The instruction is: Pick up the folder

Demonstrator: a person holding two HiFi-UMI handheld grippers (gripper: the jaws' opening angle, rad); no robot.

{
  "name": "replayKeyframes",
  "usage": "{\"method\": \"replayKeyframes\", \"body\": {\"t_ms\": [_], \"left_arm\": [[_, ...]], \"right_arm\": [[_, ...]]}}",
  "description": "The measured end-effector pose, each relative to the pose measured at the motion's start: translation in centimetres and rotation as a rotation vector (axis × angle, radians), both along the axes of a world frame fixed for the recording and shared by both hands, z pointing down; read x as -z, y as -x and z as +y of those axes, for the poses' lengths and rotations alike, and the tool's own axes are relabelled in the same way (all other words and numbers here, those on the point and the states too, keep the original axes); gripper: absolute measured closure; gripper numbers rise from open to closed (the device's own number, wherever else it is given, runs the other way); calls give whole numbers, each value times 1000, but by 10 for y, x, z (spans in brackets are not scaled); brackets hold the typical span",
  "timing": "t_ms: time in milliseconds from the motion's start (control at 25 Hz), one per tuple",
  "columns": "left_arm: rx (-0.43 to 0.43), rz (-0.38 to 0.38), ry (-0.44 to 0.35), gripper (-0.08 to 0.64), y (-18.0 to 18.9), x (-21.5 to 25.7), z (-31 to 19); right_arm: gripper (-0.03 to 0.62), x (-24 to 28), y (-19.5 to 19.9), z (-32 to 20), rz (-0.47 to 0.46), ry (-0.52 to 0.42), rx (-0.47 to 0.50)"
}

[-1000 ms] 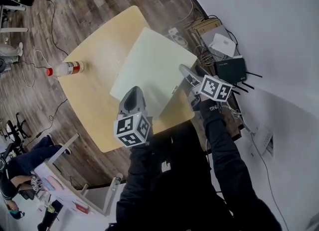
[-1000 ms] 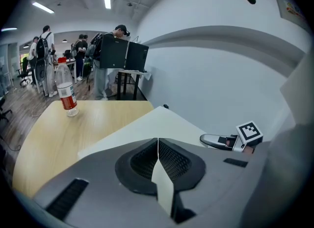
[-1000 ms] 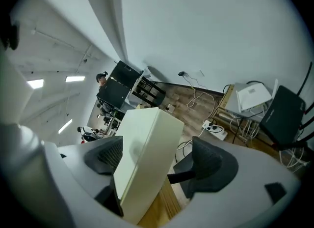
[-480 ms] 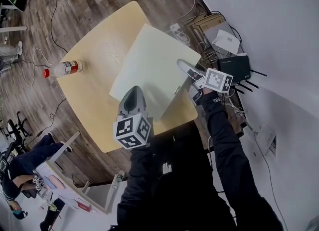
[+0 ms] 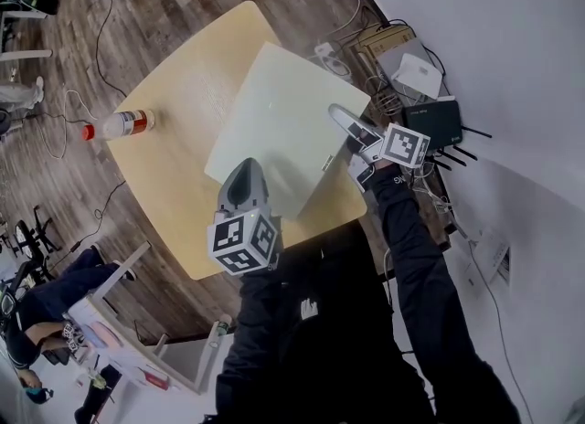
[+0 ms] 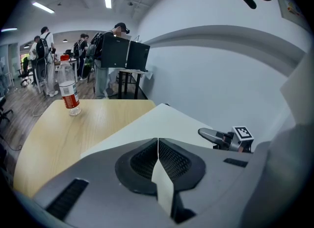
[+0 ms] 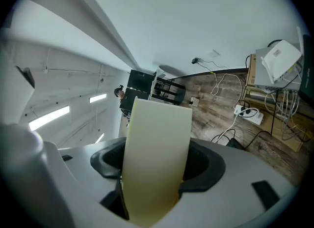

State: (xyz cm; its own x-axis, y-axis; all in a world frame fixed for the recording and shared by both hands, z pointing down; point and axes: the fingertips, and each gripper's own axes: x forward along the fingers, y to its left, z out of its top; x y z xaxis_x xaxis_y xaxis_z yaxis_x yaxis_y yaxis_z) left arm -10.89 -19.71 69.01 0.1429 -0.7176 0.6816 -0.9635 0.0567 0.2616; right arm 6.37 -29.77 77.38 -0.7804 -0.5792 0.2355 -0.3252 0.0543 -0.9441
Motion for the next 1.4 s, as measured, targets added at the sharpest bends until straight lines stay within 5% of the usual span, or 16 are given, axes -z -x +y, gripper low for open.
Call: {"method": "replayKeyframes", "body": {"t_ms": [440,1120,1400], "left_arm": [[29,16,-78,526,13,49,2],[127,30,-266,526,69,172,30],[99,34,-353,526,75,230,33]], "right_arm": [[303,99,13,4,145,-213,32],[310,297,76,50,649,-672,133],[310,360,100,79,754,-773,126]]}}
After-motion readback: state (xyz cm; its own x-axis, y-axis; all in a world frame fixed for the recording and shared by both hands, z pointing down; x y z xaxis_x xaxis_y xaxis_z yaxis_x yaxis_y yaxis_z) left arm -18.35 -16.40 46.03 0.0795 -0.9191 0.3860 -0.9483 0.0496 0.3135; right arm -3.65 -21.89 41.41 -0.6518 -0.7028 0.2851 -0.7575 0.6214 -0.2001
